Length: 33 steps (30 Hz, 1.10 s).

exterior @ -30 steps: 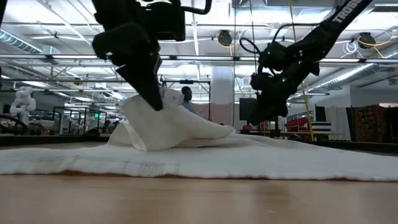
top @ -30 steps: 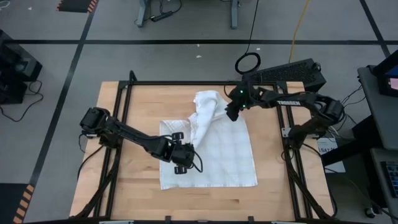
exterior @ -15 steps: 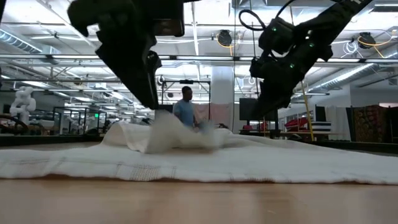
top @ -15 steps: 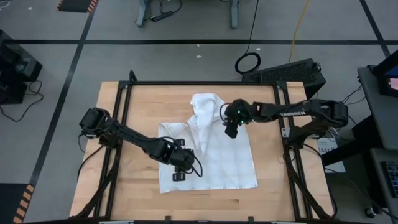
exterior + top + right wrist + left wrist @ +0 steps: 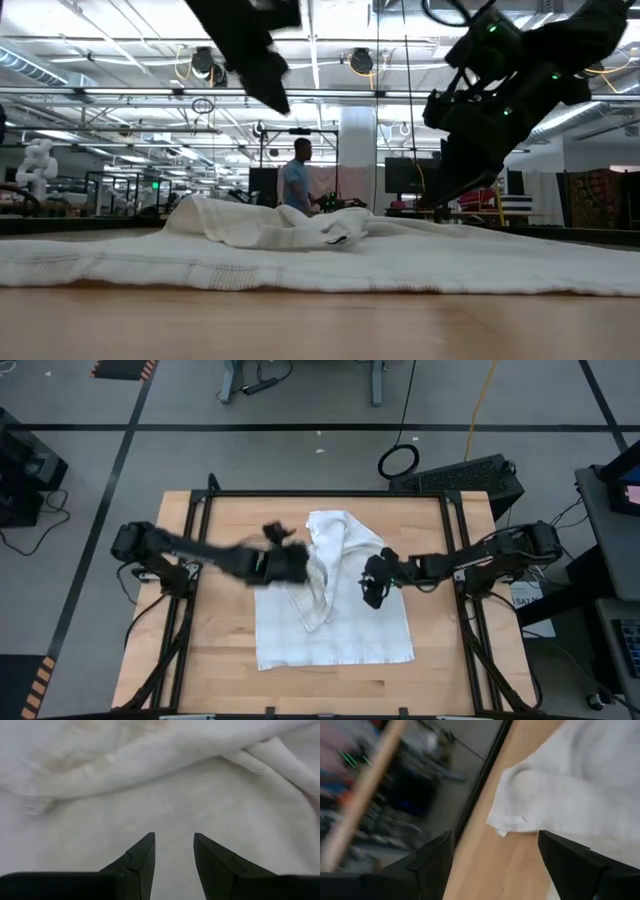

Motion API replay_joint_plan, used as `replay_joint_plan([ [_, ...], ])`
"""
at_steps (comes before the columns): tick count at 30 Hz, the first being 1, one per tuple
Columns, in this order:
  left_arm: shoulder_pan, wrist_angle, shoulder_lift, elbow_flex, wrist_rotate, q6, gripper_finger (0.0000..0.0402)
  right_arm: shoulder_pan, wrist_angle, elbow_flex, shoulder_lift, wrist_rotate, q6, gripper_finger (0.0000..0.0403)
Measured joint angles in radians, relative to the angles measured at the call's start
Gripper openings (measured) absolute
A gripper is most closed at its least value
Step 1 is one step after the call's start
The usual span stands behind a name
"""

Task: Roll towel
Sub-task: Roll the white towel

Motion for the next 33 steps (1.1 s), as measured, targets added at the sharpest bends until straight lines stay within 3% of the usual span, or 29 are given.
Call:
replay_joint_plan([
  [4, 0.244, 0.171, 0.047, -0.019, 0.356, -0.028, 0.0293, 0.071, 0.028, -0.008, 0.0, 0.067, 0.057, 0.0125],
  [9, 0.45, 0.216, 0.105, -0.018, 0.581, -0.166, 0.0293, 0.131, 0.036, -0.008, 0.0, 0.08, 0.091, 0.0125],
  [17, 0.517, 0.32, 0.257, -0.018, 0.607, -0.246, 0.0293, 0.158, 0.075, -0.007, 0.0, 0.218, 0.076, 0.0125],
  [23, 0.531, 0.354, 0.377, 0.005, 0.666, -0.32, 0.0287, 0.157, 0.09, -0.007, 0.0, 0.234, 0.022, 0.0125],
  [33, 0.557, 0.362, 0.421, 0.02, 0.718, -0.322, 0.0223, 0.156, 0.091, -0.007, 0.0, 0.236, 0.01, 0.0125],
])
